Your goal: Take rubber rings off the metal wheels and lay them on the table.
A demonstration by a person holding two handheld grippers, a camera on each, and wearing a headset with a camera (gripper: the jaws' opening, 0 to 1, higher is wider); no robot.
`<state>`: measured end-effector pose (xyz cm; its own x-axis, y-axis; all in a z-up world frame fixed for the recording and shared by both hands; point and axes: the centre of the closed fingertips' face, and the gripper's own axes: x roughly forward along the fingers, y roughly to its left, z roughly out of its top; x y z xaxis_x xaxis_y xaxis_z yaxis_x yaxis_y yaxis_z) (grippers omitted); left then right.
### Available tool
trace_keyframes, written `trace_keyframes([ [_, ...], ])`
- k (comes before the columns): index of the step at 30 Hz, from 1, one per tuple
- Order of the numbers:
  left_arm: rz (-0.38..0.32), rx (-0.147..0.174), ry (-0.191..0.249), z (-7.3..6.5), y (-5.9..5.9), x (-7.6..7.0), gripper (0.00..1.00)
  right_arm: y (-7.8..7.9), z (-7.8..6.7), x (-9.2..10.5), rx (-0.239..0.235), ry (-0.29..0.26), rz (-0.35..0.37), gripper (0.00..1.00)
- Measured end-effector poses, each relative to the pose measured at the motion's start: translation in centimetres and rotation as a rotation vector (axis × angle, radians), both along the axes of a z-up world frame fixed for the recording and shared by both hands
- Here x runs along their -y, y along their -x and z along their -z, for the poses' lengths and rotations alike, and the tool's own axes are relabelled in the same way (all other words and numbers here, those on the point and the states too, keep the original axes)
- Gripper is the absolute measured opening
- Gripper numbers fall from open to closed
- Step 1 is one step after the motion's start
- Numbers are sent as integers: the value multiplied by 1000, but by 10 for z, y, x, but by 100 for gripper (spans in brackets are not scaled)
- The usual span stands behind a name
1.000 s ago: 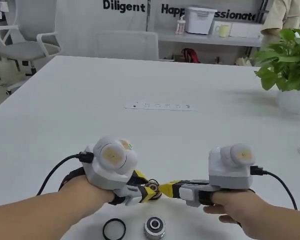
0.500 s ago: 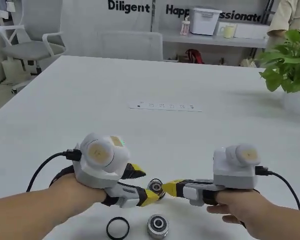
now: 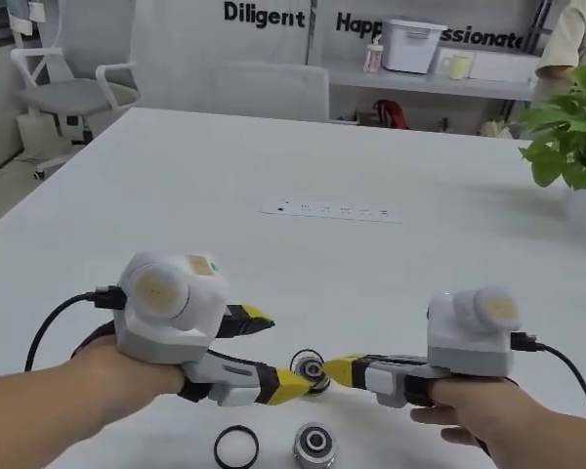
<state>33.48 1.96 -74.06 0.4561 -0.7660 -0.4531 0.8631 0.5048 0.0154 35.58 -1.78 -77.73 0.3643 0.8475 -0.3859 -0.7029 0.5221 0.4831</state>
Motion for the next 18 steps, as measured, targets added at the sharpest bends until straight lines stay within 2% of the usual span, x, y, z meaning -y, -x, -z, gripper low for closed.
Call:
trace_keyframes([
  [6,-9,-4,20,-4,4,-13,62,2,-2,-2,-2,-8,-10,0],
  [11,-16,2,34,-8,9,-22,64,3,-4,-4,-4,-20,-12,0],
  [15,1,9,22,-9,15,-27,67,4,-6,-6,2,-26,-18,0],
  [18,-6,12,30,-11,16,-34,68,5,-9,-7,2,-34,-21,0],
])
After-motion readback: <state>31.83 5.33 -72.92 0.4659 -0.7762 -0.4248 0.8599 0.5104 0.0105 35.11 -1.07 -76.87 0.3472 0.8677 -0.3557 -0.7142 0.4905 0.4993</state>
